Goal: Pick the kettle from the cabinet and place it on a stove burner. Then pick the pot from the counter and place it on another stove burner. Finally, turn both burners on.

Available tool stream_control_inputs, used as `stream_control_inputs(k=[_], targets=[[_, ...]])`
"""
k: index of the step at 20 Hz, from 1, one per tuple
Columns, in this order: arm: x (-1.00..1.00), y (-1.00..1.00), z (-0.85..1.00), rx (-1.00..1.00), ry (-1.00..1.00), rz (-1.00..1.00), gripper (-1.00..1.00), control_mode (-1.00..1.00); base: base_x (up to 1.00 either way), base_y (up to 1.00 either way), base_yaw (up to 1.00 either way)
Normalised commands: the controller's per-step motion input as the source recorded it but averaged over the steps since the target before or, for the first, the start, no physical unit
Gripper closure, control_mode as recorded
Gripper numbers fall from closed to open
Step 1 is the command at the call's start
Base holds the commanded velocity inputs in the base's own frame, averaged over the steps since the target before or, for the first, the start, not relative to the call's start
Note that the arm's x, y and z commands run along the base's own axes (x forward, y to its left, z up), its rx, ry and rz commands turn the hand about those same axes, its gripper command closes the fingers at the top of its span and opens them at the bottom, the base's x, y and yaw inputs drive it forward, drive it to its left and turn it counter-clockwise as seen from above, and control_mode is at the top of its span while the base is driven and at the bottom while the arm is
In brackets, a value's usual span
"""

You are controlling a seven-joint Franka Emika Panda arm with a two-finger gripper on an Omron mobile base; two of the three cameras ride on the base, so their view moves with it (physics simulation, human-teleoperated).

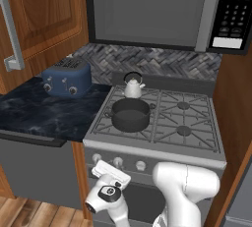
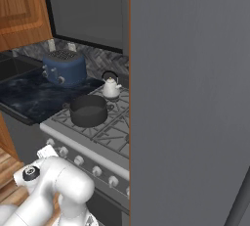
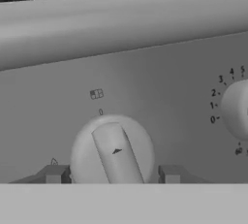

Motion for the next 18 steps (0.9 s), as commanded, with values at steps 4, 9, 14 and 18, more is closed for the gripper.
stream_control_inputs(k=[4,9,14,18], targets=[[-0.03,-0.10,0.01,-0.13,0.00,0.00,1.00,-1.00,0.00,0.00,0.00],[-0.05,-0.09,0.01,-0.12,0.00,0.00,1.00,-1.00,0.00,0.00,0.00],[-0.05,-0.08,0.01,-0.13,0.00,0.00,1.00,-1.00,0.00,0.00,0.00],[-0.04,-0.08,0.00,-0.14,0.00,0.00,1.00,-1.00,0.00,0.00,0.00]])
